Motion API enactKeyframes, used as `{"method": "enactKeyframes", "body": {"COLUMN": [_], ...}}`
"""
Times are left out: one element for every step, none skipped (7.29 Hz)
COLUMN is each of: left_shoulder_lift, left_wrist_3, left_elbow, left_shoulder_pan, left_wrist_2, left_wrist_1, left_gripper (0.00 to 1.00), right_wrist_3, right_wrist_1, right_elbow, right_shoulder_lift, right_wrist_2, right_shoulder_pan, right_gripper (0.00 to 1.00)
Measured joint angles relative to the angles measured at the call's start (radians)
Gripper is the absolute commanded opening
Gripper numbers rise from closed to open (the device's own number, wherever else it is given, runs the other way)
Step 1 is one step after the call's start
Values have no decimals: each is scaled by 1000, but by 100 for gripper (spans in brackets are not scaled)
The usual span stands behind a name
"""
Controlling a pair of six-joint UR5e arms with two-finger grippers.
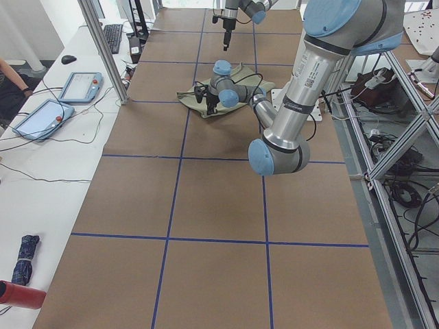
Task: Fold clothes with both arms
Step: 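Pull the shirt with the left gripper back toward center, straightening it, then release and raise the left gripper while right gripper approaches the shirt edge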
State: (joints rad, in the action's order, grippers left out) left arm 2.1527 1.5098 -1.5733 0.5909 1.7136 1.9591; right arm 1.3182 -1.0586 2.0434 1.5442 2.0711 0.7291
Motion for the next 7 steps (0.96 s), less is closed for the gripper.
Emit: {"method": "enactKeyframes", "body": {"left_shoulder_lift": [55, 116, 166, 218, 284, 342, 379], "left_wrist_3": [-47, -95, -134, -165, -186, -197, -202], "left_elbow": [96, 189, 273, 362, 462, 546, 611], "left_shoulder_pan": [31, 64, 92, 108, 113, 114, 114], "left_wrist_2": [-17, -24, -32, -51, -73, -94, -114], "left_wrist_1": [62, 107, 154, 215, 273, 326, 375], "left_gripper": [0, 0, 0, 0, 0, 0, 0], "right_wrist_3": [1, 2, 2, 2, 3, 4, 4], "right_wrist_1": [0, 1, 1, 2, 2, 2, 2], "right_elbow": [0, -1, -1, -2, -3, -3, -2], "right_shoulder_lift": [-2, -2, -2, -3, -3, -3, -3], "right_wrist_2": [-1, -2, -2, -2, -3, -3, -4], "right_shoulder_pan": [0, -2, -2, -4, -4, -4, -4], "right_gripper": [100, 100, 100, 100, 100, 100, 100]}}
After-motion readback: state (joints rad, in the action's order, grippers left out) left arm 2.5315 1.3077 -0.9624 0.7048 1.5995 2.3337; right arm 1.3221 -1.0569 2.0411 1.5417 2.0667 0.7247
